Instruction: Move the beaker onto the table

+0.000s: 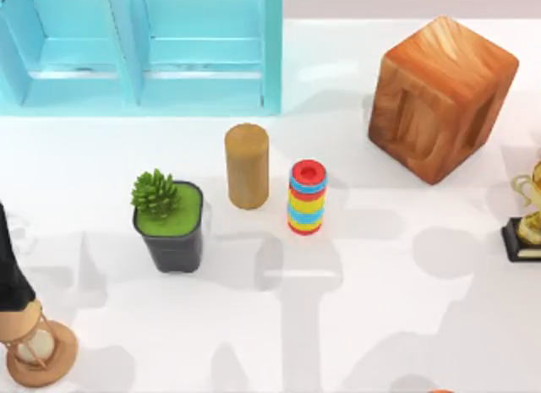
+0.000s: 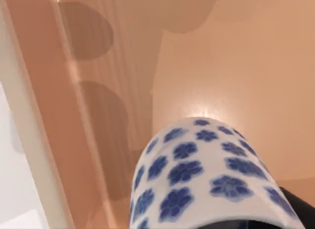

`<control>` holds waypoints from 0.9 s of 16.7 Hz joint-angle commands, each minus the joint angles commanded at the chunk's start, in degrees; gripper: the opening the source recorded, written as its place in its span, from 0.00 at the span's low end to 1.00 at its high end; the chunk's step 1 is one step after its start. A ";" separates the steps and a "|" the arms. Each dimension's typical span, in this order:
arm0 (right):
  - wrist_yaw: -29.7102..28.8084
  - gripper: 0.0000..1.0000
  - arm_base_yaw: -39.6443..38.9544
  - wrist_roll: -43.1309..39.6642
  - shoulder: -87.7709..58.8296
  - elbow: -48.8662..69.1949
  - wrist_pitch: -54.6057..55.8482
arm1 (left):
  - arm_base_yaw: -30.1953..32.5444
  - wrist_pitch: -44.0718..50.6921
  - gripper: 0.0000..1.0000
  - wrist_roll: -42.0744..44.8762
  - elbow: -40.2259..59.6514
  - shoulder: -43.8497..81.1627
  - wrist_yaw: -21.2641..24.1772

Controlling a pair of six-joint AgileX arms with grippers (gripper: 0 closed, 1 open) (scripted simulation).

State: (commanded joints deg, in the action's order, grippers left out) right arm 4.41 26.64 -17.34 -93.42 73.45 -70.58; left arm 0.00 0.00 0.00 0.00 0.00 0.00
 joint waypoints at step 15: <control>-5.39 0.00 -14.10 7.36 0.86 5.98 -2.45 | 0.00 0.00 1.00 0.00 0.00 0.00 0.00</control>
State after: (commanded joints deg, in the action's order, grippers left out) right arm -0.99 12.55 -9.98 -92.55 79.43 -73.03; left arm 0.00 0.00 0.00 0.00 0.00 0.00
